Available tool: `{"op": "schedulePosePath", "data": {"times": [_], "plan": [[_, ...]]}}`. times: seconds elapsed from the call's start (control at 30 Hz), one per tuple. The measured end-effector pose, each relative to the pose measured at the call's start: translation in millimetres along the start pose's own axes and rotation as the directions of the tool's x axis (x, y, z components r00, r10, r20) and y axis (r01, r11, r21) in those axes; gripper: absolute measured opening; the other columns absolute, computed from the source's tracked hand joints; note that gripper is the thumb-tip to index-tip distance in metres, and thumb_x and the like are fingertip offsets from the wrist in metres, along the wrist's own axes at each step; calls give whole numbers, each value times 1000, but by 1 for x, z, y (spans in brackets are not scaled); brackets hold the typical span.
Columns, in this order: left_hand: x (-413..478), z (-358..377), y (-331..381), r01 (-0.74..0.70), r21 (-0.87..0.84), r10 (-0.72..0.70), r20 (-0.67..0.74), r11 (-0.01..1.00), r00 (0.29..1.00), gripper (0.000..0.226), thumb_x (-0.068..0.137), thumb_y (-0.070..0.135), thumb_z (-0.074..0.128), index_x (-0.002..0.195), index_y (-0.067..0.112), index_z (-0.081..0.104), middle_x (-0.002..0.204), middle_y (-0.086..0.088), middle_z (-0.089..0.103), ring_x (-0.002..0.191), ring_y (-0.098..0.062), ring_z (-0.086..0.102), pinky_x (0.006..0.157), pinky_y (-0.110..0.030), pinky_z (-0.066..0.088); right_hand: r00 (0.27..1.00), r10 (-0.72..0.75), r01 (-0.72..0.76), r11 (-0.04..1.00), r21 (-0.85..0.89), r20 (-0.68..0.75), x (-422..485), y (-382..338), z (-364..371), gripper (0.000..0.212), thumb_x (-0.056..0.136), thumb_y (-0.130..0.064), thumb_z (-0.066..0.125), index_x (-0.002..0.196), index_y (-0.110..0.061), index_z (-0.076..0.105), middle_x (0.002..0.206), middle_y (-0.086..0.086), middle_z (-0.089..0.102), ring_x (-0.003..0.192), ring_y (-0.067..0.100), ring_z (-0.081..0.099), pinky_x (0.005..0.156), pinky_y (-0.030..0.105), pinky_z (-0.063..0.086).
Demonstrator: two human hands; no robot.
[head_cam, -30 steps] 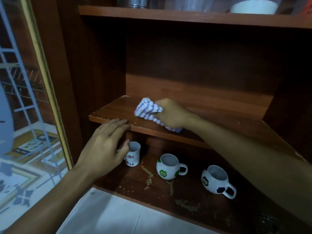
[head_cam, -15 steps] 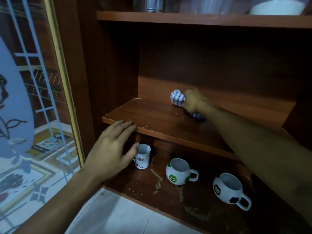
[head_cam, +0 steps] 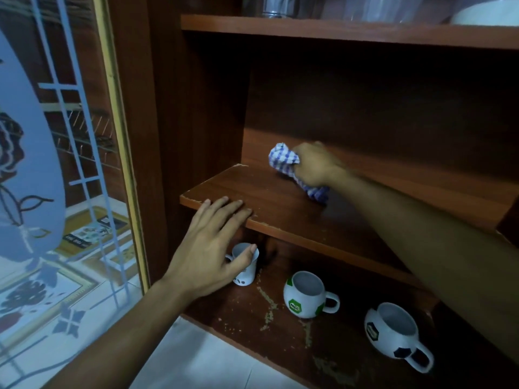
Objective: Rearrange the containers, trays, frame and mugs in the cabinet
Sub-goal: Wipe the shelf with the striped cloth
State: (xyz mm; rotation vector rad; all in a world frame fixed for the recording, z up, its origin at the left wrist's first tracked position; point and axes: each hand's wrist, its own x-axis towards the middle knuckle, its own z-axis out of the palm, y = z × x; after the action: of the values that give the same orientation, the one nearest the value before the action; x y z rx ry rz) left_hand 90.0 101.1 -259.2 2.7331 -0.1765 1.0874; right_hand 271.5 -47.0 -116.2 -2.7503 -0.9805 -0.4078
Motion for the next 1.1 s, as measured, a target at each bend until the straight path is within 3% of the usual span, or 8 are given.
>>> {"op": "schedulePosePath", "data": {"times": [0.2,0.3,0.43,0.63,0.8,0.9,1.0,1.1], "plan": [[-9,0,1,-11,-22,10,-33,1000,999,62,94,54,44,143,17,45,150,-3,40,146,-19,22,118,-51,17,979,104,-93,993,-69,177,8,0,6,35,102,-18,46,130,-1,57,138,15,55,125,27,52,77,19,32],[-15,1,1,0,-17,-1,-44,1000,999,62,93,51,46,144,17,44,152,-3,37,147,-19,20,117,-54,18,980,71,-54,994,-93,187,12,-19,19,35,99,-14,45,129,-1,58,136,15,57,125,29,53,90,24,39],[-19,1,-1,-4,-19,2,-64,1000,998,60,93,48,49,143,15,45,153,-3,36,147,-20,20,115,-54,21,963,-166,167,986,11,210,13,-51,32,25,94,-11,46,108,-6,66,112,16,69,105,31,63,83,28,45],[-23,0,-1,-11,-34,8,-83,999,997,58,93,45,50,141,13,49,152,-5,38,146,-21,22,115,-51,25,779,-530,350,810,470,334,-4,-69,6,13,95,-11,61,107,-9,66,105,5,73,88,6,63,83,26,48],[-22,-2,-2,-9,-31,7,-64,999,998,57,93,46,50,139,12,50,151,-4,39,146,-20,23,113,-51,28,938,-336,319,933,164,85,36,-43,-2,17,93,-6,52,102,-2,66,101,11,69,88,16,60,69,27,37],[-22,-3,-2,-3,-27,2,-51,1000,999,58,93,47,49,140,14,49,151,-4,39,146,-21,22,113,-52,29,983,-114,118,993,-18,141,65,-31,15,27,97,-11,43,111,-4,65,114,12,67,109,31,60,78,30,40],[-22,-3,-3,-4,-21,2,-49,1000,999,57,93,46,50,140,14,49,151,-4,39,146,-21,22,113,-52,29,948,-85,64,995,78,307,85,-37,34,36,105,-7,30,130,7,51,93,2,57,122,27,53,74,15,39],[-22,-3,-3,-10,-14,10,-51,1000,999,56,93,45,51,139,13,50,151,-4,39,146,-20,22,113,-51,29,956,-119,114,993,36,268,78,-54,46,34,104,-14,38,131,-2,56,107,2,60,100,17,55,62,10,35]]}}
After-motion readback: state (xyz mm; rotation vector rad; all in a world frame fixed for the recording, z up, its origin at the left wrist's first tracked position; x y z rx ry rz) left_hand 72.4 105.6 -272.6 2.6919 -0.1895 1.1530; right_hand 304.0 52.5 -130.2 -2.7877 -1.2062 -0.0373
